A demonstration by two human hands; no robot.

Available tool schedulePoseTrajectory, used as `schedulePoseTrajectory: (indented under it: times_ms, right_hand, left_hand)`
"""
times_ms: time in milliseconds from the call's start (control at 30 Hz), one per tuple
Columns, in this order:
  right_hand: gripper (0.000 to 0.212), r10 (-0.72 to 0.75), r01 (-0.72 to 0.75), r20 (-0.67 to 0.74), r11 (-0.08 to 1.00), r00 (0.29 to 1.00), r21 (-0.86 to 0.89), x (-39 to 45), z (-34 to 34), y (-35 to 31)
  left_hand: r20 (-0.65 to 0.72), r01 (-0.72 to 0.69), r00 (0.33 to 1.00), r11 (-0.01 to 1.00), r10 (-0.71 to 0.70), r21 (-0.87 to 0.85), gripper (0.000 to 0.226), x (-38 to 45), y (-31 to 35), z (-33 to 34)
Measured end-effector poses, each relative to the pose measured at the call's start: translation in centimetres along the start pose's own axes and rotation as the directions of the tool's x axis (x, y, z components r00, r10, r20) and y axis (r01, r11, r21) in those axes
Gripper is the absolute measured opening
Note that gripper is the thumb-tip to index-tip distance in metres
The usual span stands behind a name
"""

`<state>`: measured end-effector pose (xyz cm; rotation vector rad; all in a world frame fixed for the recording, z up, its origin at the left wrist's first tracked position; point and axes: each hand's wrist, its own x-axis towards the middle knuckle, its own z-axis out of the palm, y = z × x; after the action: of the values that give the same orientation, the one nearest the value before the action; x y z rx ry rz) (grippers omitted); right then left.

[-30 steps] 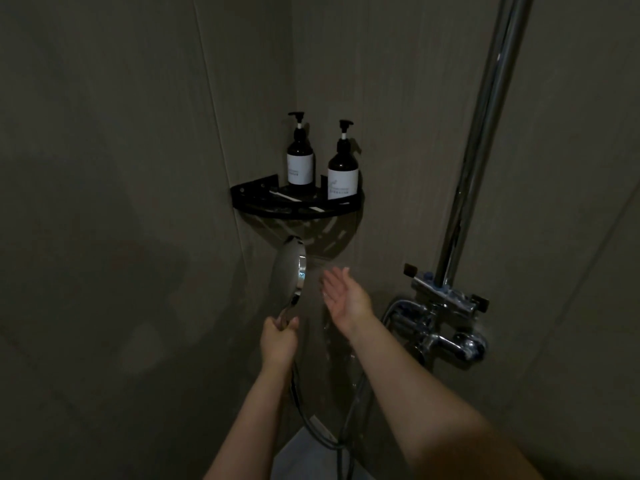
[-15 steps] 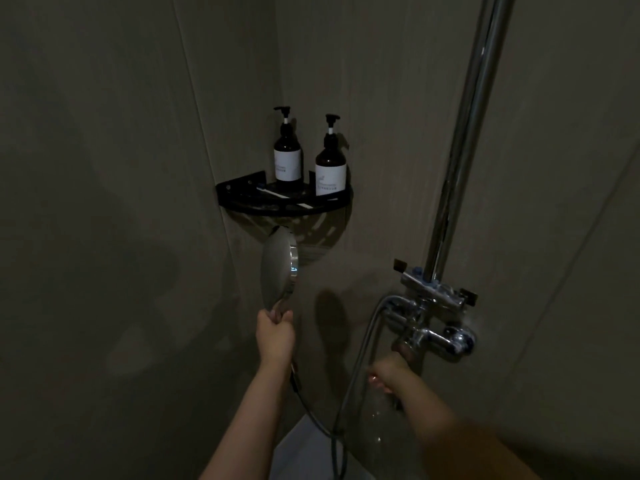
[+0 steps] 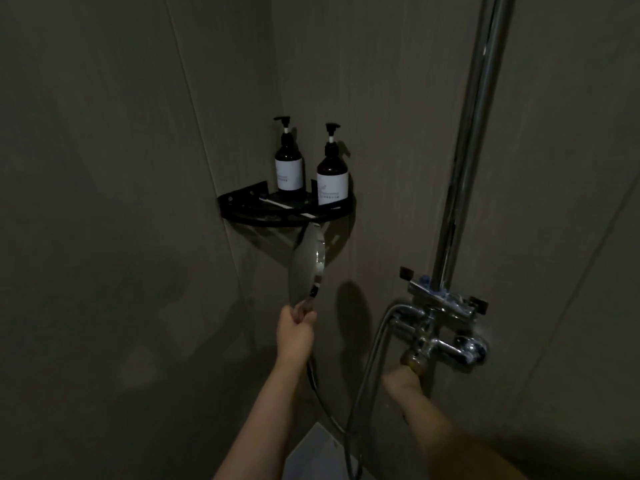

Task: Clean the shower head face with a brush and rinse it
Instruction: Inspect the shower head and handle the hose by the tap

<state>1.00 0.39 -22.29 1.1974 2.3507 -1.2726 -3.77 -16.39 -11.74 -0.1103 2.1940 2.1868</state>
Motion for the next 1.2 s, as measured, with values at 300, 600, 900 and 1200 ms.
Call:
schedulePoseTrajectory:
  times_ms: [300,600,900,1200]
  right_hand:
    - [0.016,-0.457,0.059,0.314,0.637,0.832,0.769,-3.6,-3.2,-3.9]
    - [0.015,-0.557,0.462,-0.159,0.46,0.815,0.759,-5.8,-10.0,-3.2]
    - [0.019,-0.194,0.548,-0.538,0.535,0.82,0.643,-6.4,-15.7,0.5]
    - [0.021,-0.165,0.626,-0.668,0.562,0.725,0.541,-6.8,-19.2,-2.7]
  left_hand:
    - [0.557,0.085,0.83,0.991,-0.013,-0.104,0.026,-0.5,3.7,4.7]
    - [0.878,-0.022,0.477,0.999,-0.029,0.045,0.027,-1.8,7.2,12.1]
    - [0.78,-0.695,0.568,0.66,0.262,0.285,0.038,4.2,4.3,15.2]
    - [0.842,-0.763,0.516,0.531,0.154,0.37,0.043,4.4,2.5,16.1]
